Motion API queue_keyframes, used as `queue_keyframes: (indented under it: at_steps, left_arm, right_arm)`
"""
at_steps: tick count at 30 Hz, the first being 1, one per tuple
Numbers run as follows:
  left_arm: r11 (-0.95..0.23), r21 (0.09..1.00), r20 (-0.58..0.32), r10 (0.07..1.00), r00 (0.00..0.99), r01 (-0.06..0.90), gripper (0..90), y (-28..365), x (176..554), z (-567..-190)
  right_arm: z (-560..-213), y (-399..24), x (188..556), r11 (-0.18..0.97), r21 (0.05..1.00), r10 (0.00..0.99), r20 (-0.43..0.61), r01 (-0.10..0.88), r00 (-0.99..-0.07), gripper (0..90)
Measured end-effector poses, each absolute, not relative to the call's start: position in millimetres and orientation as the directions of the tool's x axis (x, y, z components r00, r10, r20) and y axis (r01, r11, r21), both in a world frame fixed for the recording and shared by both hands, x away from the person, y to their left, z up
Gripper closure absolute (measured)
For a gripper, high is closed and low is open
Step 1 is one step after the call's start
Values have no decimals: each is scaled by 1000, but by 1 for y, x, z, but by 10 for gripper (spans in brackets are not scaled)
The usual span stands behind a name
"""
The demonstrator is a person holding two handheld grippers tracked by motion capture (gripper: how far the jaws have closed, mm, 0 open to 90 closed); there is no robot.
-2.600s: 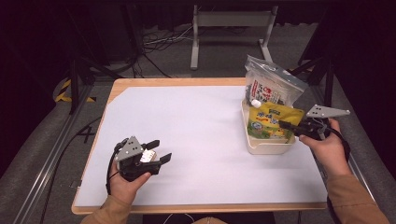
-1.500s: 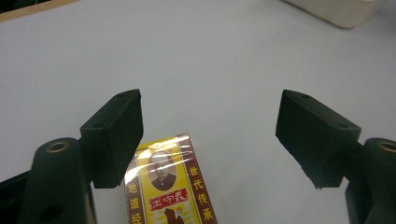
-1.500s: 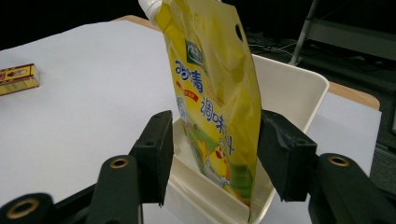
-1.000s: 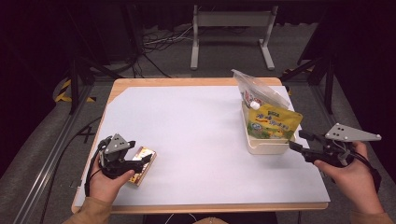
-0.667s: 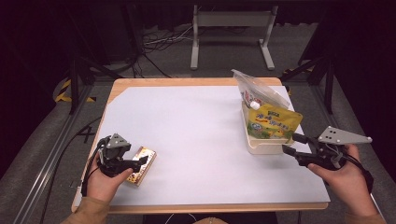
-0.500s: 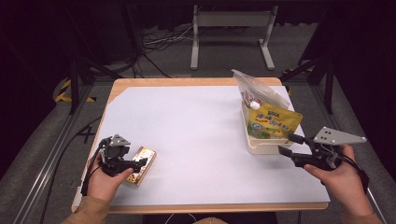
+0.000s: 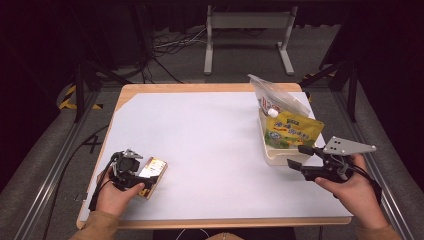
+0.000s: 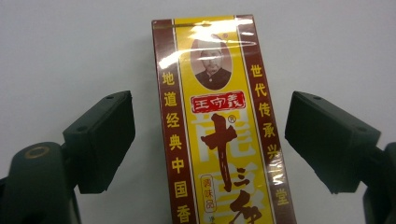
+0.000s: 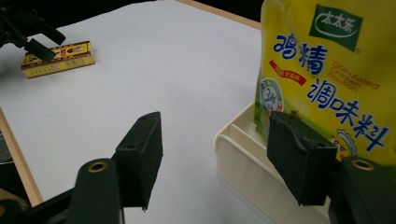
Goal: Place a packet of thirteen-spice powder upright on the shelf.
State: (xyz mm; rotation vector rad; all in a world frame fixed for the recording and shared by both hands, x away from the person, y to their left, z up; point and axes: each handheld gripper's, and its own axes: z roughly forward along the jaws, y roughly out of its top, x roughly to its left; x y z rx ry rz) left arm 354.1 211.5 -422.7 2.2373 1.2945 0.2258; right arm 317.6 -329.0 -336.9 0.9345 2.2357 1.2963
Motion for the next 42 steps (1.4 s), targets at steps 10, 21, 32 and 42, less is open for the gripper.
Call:
queue_keyframes:
  at_steps: [10, 21, 32, 42]
  left_arm:
    - [-403, 490, -128, 844, 521, 773, 161, 211, 354, -432]
    - [-436, 476, -118, 829, 547, 764, 236, 206, 354, -433]
    - [-447, 491, -102, 823, 559, 748, 314, 205, 352, -431]
    - [-451, 602, -86, 784, 615, 659, 323, 196, 343, -418]
  right_arm:
    - [-346, -315, 323, 351, 867, 684, 21, 354, -729, 352]
    - [-348, -303, 326, 362, 867, 664, 18, 343, -747, 374]
    - [-348, -293, 328, 316, 871, 645, 94, 377, -759, 392]
    - [-342, -275, 330, 337, 865, 640, 80, 373, -764, 366]
